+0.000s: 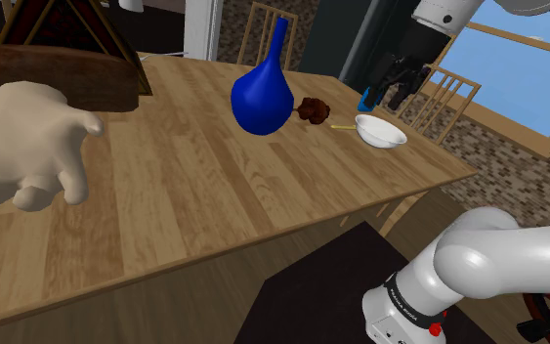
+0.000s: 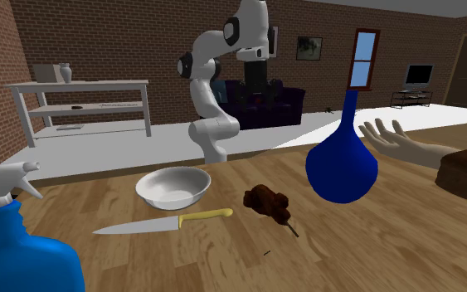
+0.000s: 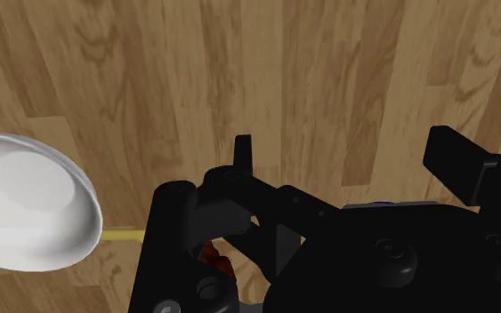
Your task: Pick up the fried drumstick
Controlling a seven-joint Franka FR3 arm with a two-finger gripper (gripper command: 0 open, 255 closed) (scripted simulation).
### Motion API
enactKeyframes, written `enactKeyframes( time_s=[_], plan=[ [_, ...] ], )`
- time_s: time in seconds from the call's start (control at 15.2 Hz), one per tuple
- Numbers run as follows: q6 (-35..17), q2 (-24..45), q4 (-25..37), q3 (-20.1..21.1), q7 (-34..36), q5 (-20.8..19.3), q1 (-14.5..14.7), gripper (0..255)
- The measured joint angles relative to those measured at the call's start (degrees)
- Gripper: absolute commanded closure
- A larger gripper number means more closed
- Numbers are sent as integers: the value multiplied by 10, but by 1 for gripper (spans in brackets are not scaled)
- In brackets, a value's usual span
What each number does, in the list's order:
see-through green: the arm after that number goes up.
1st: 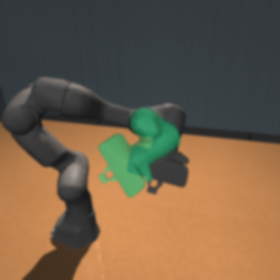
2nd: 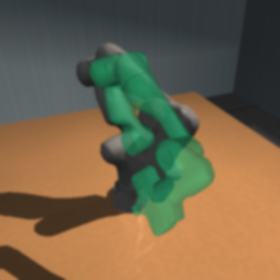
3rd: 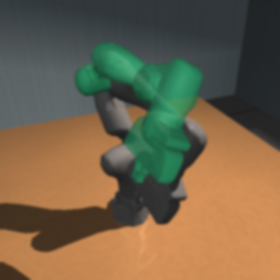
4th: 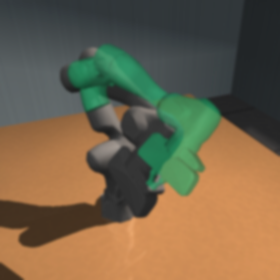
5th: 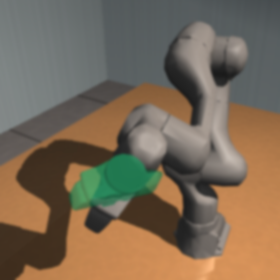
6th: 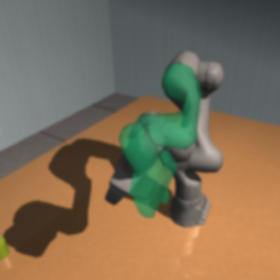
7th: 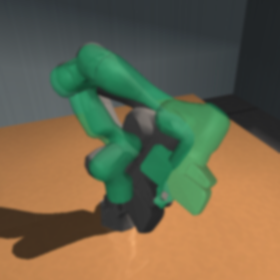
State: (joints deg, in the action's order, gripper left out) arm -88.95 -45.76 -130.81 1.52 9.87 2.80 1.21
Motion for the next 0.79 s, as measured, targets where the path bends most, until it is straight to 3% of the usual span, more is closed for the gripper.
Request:
enactKeyframes(
  time_s=[0.2,0.79],
  plan=[
    [-10,26,10,-7,-15,-9,0,0],
    [-69,209,99,-48,-120,-62,-3,0]
  ],
)
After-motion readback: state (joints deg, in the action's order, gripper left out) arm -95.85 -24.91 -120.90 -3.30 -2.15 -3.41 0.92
